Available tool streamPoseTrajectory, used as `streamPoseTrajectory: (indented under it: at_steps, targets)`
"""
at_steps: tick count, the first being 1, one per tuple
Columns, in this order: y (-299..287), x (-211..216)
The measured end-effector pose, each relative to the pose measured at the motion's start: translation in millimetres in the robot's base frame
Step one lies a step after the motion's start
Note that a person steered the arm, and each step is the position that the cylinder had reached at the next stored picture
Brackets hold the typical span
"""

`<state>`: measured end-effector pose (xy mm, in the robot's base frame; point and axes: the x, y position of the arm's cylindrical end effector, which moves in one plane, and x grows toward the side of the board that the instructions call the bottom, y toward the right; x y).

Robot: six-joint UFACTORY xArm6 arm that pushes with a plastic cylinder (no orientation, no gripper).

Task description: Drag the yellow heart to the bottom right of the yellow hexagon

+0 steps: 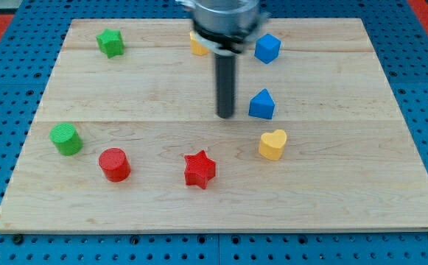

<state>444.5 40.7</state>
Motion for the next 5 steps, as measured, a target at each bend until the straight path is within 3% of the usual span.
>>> streamPoseTrajectory:
  at_steps: [1,2,3,4,5]
  targets:
    - [97.2,4.2]
    - [152.5,31.7]
    - [77.8,87.7]
    - [9.6,59.5]
    - [-9.2,48.9]
